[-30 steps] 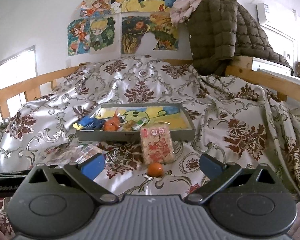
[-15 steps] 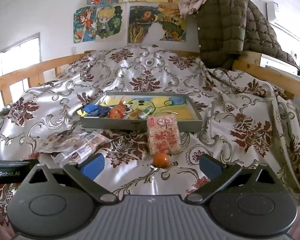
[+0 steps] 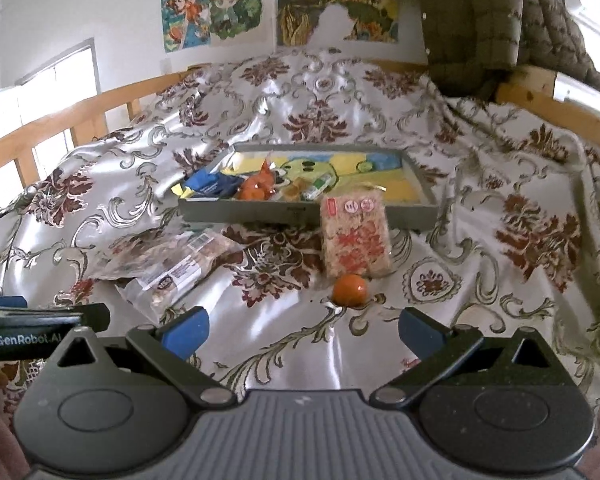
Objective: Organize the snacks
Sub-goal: 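Grasp the long white packet with left tool while right tool grasps the mandarin, then carry the white packet with left tool while right tool carries mandarin over tray, then release the white packet into tray with left tool while right tool releases mandarin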
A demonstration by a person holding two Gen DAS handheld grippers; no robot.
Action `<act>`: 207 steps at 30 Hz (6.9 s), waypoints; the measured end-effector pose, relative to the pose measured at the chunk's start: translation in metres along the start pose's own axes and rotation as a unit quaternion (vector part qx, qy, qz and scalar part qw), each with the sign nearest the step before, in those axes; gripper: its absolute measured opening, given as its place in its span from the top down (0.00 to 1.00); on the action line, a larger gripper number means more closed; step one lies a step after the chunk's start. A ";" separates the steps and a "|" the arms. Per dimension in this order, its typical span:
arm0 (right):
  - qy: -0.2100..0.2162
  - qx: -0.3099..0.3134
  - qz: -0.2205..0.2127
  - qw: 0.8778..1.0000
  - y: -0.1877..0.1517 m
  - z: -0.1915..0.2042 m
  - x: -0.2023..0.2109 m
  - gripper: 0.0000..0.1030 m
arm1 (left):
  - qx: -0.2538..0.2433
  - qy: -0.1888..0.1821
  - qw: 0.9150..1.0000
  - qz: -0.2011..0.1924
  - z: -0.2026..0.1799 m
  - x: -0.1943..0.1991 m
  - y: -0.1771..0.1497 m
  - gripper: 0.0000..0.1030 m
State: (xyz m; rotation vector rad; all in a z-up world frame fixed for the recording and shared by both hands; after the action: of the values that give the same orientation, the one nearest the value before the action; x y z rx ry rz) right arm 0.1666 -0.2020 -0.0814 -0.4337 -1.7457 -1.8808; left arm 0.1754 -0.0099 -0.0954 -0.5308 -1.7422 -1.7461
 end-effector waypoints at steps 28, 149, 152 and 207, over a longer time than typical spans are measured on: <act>0.070 -0.093 0.125 0.985 0.009 -0.058 -0.106 0.00 | -0.072 -0.049 0.995 0.053 -0.056 -0.080 0.003 0.01; 0.036 -0.088 -0.056 0.994 0.117 -0.098 -0.193 0.65 | 0.001 -0.137 0.987 -0.089 -0.144 -0.184 0.143 0.55; 0.037 -0.081 -0.054 0.995 0.116 -0.096 -0.195 0.65 | -0.011 -0.135 0.987 -0.084 -0.148 -0.188 0.140 0.55; -0.031 -0.050 -0.211 0.976 0.134 -0.095 -0.028 0.00 | 0.064 -0.071 0.979 -0.183 -0.073 -0.037 0.150 0.01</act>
State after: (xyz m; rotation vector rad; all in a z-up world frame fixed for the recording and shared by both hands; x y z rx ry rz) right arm 0.2782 -0.2940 0.0011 -0.1642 -1.9024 -2.2762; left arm 0.3121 -0.0696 -0.0123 -0.2981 -2.1454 -1.8579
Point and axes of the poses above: each gripper's, at about its wrist camera, not at the fingertips, and x roughly against the way its jaws point, z to its left, y to its top, the point moved 10 cm from there along -x, roughly the way its jaws point, and after that the axes turned 6 degrees about y, right-handed, at the moved point
